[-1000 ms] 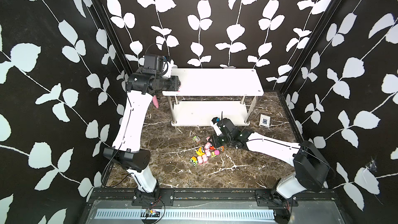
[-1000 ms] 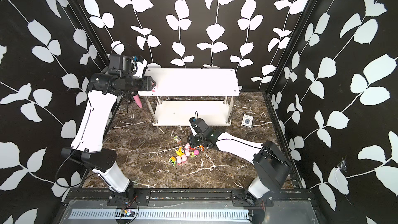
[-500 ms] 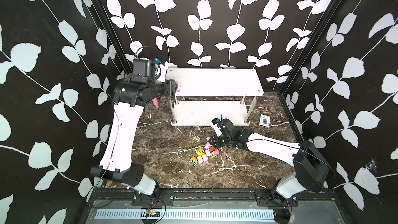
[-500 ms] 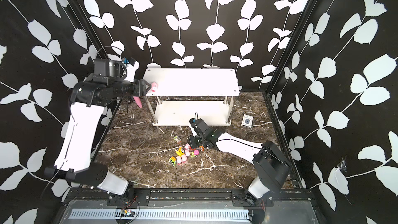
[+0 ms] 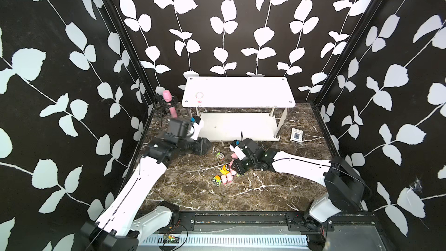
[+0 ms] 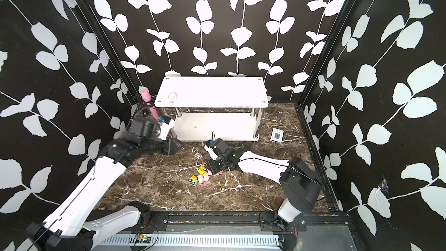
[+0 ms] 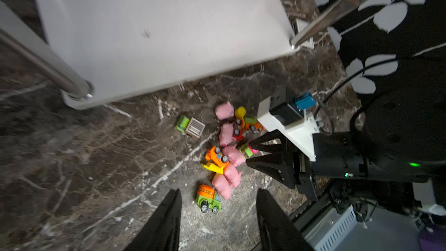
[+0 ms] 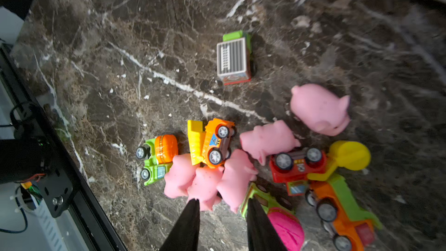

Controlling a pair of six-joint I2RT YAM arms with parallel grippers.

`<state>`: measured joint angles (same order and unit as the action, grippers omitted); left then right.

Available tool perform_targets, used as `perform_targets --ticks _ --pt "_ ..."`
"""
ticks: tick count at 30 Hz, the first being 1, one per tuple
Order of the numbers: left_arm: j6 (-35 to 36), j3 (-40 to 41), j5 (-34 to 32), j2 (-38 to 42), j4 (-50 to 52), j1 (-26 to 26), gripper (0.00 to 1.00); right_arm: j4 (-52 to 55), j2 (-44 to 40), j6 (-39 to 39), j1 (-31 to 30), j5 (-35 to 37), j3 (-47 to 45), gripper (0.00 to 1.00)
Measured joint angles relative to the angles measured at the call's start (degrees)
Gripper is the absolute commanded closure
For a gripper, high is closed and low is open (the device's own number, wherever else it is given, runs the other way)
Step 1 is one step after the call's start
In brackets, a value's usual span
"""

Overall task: Organize plastic toys on shelves
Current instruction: Pick up the plastic toy at the center of the board.

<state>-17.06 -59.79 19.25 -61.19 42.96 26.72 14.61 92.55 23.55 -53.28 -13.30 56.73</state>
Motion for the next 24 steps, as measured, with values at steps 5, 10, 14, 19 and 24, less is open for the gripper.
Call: perform_targets --ticks 5,10,14,19,24 --pt "-5.6 10.7 0.9 -5.4 -9.8 7.4 0.61 0.2 2.5 0.7 -1.9 -0.3 0.0 0.71" --pt "-8.7 14.4 1.2 -10.1 -17.0 10.7 0.65 -2.1 2.5 2.3 -2.5 -0.5 -0.9 0.71" --pt "-10.3 16.0 0.9 -13.2 -21.5 12.1 0.69 -2.8 2.5 3.6 -2.8 -0.3 -2.1 0.71" --pt "-12.2 17.5 0.2 -15.6 -24.5 14.7 0.7 -3.2 2.5 4.9 -3.1 0.9 -2.8 0.72" --pt "-14.1 19.4 -1.7 -16.1 -25.7 17.0 0.72 -3.0 2.5 5.6 -3.1 2.8 -3.3 0.73"
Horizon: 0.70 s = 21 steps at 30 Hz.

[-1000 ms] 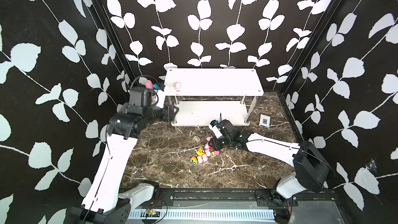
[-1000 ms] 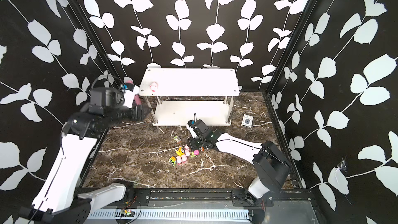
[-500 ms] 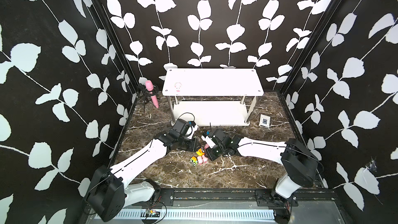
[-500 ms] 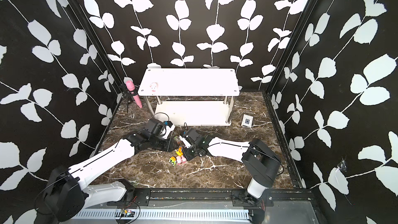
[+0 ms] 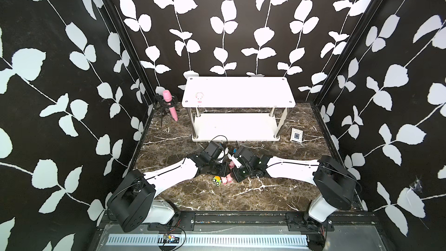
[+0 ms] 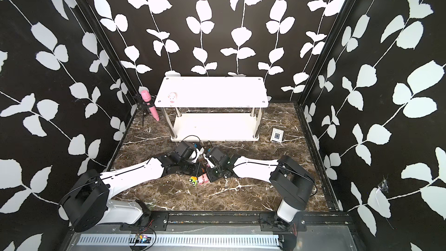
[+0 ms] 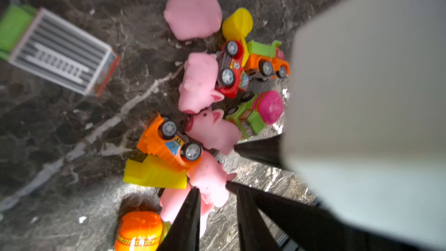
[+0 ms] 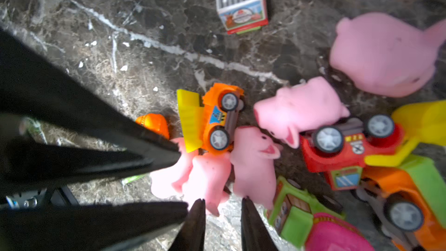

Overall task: Organize plastic toys on shelves
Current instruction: Pick up the plastic toy at the center of the board.

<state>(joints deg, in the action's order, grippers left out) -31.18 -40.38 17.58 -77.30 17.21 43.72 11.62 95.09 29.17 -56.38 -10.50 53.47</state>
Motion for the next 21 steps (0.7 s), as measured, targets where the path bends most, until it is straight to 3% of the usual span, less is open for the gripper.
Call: perform_targets --ticks 11,21 --pt "-2.3 4.1 -3.5 2.7 -0.9 0.3 0.67 0.0 -0.3 0.7 0.0 2.5 -0.4 0.74" --pt "-1.1 4.0 -3.9 -0.2 -1.0 0.8 0.62 0.1 -0.5 0.9 0.0 2.6 -0.4 0.73"
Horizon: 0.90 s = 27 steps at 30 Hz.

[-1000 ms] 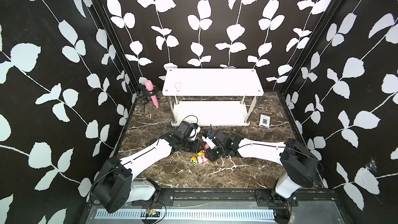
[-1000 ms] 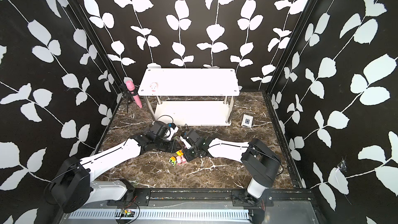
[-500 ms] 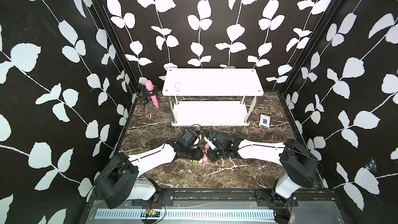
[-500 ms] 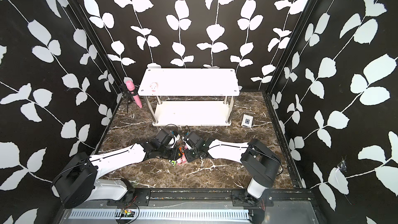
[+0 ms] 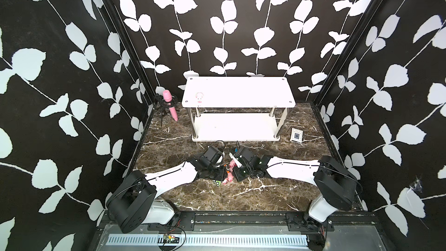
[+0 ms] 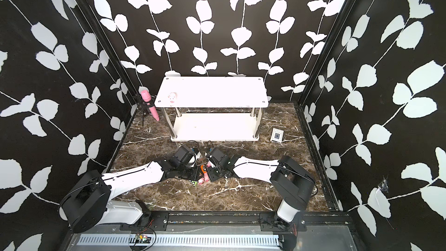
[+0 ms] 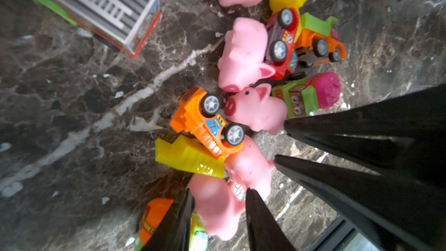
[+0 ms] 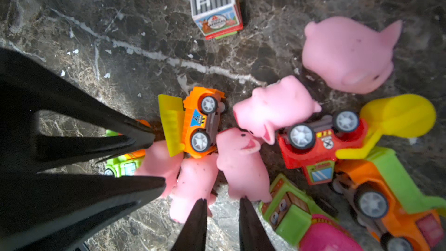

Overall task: Organize plastic toys on shelves
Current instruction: Pick up the plastic toy at the center of the board.

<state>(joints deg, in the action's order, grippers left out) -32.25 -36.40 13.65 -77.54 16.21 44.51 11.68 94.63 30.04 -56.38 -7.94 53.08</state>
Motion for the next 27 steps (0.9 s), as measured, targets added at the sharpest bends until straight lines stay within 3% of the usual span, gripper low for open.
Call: perform_targets --ticks 8,12,17,27 --pt "1.0 -1.3 -1.2 -2.8 0.5 1.3 0.74 0.1 -0.9 0.0 0.0 0.0 0.0 0.73" --pt "1.2 -2.0 -1.9 -3.9 0.9 1.6 1.0 0.0 -0.9 0.1 0.0 -0.3 0.0 0.73" --pt "1.8 -2.1 -3.5 -3.1 2.0 1.9 1.0 -0.2 -2.9 0.3 0.0 -0.5 0.0 0.72" --pt "3.8 -2.3 -11.9 7.3 4.2 -0.5 1.0 -0.9 -3.6 0.3 0.0 -3.2 0.0 0.72"
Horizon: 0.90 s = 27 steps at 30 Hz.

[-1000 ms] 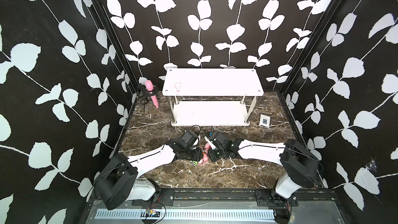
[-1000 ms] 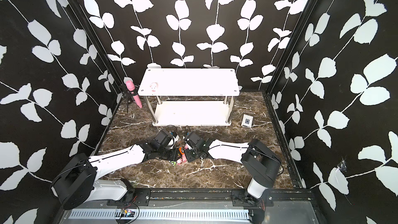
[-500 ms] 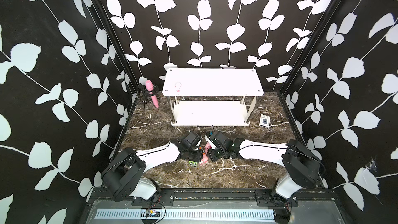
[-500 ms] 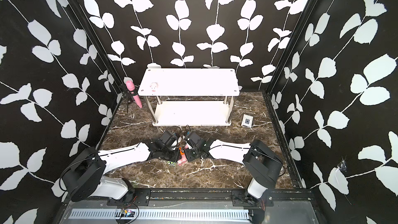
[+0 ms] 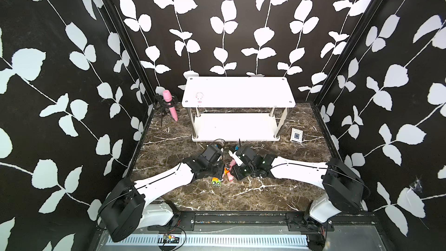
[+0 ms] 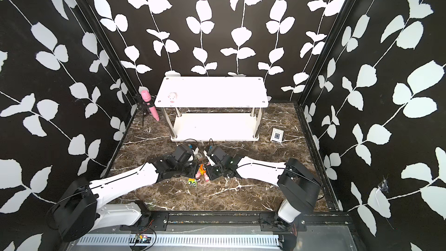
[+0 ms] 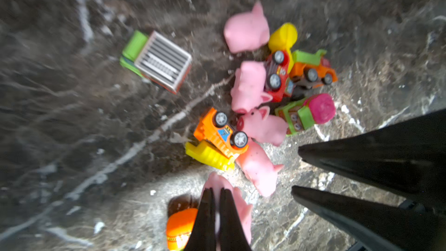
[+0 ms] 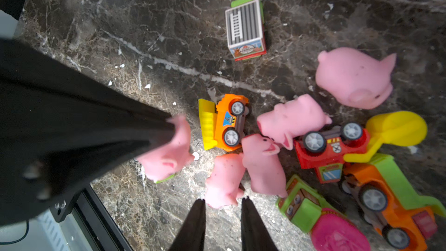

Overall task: Organize plastic toys on shelves
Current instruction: Pick up the plastic toy at the center of the board, then place the plastic toy at the center of the board.

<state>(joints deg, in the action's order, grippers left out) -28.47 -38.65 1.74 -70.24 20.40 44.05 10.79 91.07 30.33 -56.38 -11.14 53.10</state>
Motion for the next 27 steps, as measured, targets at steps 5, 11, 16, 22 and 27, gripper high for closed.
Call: perform_targets --ticks 5,11,16,22,27 --pt "1.8 1.2 -1.6 1.2 -3.1 -7.1 1.0 -1.0 2.1 0.0 -0.1 -1.2 0.9 0.72" --pt "4.4 2.1 -3.0 -2.7 -8.5 -8.6 1.0 -1.5 5.7 0.0 -0.5 -1.8 4.0 0.72" --pt "4.5 2.4 -3.8 -7.6 -10.8 -8.6 1.0 -1.5 6.5 0.0 -0.7 -1.9 6.8 0.72" --pt "4.1 4.5 -4.9 -8.5 -12.6 -8.6 0.71 -1.6 6.8 -0.1 -0.7 -1.9 8.5 0.72" --pt "3.3 4.7 -6.9 -8.4 -12.9 -8.9 0.51 -1.5 7.6 -0.1 -0.7 -2.0 9.1 0.72"
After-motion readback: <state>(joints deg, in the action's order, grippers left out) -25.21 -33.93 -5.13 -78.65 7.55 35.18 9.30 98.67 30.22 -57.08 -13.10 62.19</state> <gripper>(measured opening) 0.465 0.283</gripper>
